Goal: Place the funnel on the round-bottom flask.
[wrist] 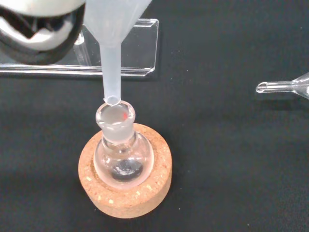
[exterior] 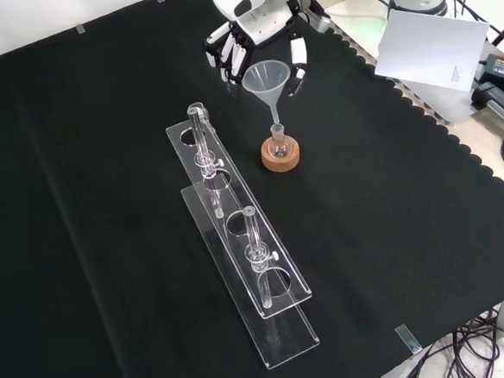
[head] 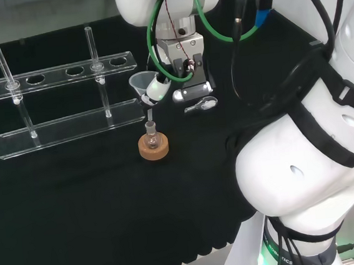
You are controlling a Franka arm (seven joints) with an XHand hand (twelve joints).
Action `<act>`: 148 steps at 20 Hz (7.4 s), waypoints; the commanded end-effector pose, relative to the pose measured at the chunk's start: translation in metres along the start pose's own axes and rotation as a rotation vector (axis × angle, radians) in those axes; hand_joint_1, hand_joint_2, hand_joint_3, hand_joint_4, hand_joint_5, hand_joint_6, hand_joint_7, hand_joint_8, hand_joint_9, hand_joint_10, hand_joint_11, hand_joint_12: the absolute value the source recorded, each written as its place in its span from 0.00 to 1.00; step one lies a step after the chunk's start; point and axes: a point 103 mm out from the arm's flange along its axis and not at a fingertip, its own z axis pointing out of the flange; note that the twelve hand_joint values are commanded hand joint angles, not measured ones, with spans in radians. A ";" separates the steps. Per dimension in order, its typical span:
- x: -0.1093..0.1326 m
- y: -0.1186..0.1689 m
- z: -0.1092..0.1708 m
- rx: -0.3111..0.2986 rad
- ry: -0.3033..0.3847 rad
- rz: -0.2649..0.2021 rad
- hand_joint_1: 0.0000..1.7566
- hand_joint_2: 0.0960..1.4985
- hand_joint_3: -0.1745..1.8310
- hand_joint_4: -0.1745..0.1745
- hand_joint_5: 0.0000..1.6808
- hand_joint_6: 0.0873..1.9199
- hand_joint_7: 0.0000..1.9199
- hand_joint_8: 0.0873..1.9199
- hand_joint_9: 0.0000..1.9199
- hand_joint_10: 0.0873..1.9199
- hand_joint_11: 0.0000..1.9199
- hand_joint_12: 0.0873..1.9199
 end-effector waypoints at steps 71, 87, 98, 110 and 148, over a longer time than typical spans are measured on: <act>0.015 0.006 0.057 0.016 0.006 0.076 0.49 0.29 0.45 0.68 0.50 0.07 0.57 0.23 0.35 0.19 0.00 0.63; 0.016 -0.001 0.067 0.031 0.012 0.086 0.49 0.29 0.45 0.67 0.49 0.08 0.57 0.23 0.34 0.19 0.00 0.63; 0.015 -0.007 0.065 0.035 0.013 0.076 0.49 0.29 0.45 0.66 0.49 0.08 0.57 0.23 0.34 0.19 0.00 0.62; 0.019 -0.003 0.061 0.028 0.017 0.067 0.48 0.29 0.45 0.66 0.49 0.08 0.57 0.23 0.34 0.19 0.00 0.62; 0.033 -0.017 0.077 0.112 0.035 0.037 0.39 0.30 0.40 0.53 0.26 0.00 0.31 0.14 0.17 0.29 0.00 0.56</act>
